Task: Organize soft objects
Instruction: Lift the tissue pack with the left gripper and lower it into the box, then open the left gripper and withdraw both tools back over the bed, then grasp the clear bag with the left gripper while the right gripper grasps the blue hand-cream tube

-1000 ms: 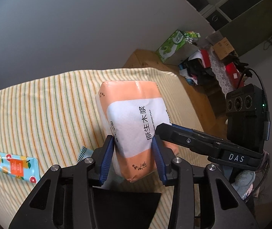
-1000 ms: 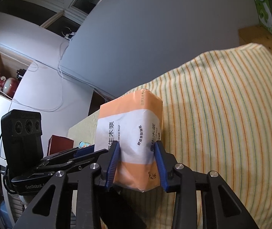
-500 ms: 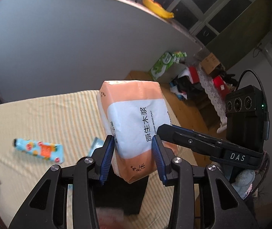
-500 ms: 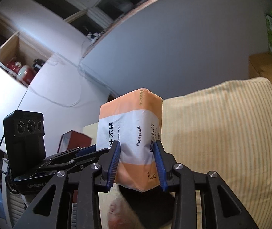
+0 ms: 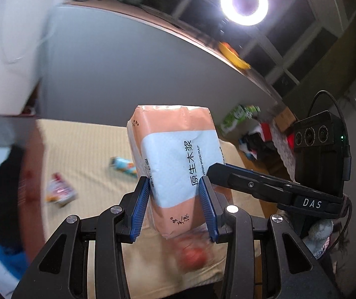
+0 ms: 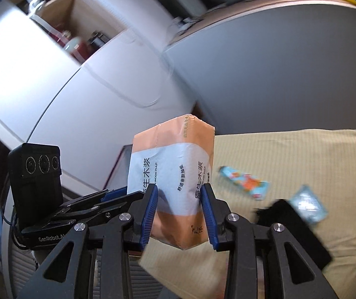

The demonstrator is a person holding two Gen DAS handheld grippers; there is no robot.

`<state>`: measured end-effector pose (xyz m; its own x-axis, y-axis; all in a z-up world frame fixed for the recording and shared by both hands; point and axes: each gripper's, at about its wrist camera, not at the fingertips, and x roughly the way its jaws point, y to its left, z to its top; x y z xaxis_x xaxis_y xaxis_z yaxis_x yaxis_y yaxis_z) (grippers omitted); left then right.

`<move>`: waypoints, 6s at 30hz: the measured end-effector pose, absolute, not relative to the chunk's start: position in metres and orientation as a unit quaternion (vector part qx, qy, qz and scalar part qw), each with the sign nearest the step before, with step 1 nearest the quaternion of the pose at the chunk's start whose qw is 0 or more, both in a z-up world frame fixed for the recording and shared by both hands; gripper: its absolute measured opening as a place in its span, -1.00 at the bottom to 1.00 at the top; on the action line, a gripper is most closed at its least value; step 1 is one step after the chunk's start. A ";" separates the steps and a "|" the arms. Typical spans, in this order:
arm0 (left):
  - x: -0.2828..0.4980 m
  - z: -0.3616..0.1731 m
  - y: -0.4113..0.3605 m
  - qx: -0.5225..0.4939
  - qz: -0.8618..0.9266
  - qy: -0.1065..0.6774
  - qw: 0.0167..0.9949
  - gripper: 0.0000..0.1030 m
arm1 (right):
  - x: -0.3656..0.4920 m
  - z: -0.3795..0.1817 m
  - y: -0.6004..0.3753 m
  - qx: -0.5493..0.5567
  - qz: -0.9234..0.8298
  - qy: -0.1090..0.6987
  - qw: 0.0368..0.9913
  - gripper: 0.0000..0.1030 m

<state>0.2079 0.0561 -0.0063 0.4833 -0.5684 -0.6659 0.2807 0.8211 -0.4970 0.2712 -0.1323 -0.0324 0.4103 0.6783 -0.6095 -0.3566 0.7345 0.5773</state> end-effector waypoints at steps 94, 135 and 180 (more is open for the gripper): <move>0.052 -0.108 0.034 -0.133 -0.206 0.423 0.872 -0.18 | 0.126 -0.140 -0.279 0.175 0.203 0.432 0.861 0.01; 0.079 -0.135 -0.048 0.062 -0.042 0.322 0.944 0.27 | 0.196 -0.136 -0.257 0.125 0.243 0.452 0.849 0.02; 0.112 -0.155 0.010 -0.074 -0.126 0.406 0.902 0.03 | 0.385 -0.203 -0.036 -0.214 0.258 0.546 0.768 -0.11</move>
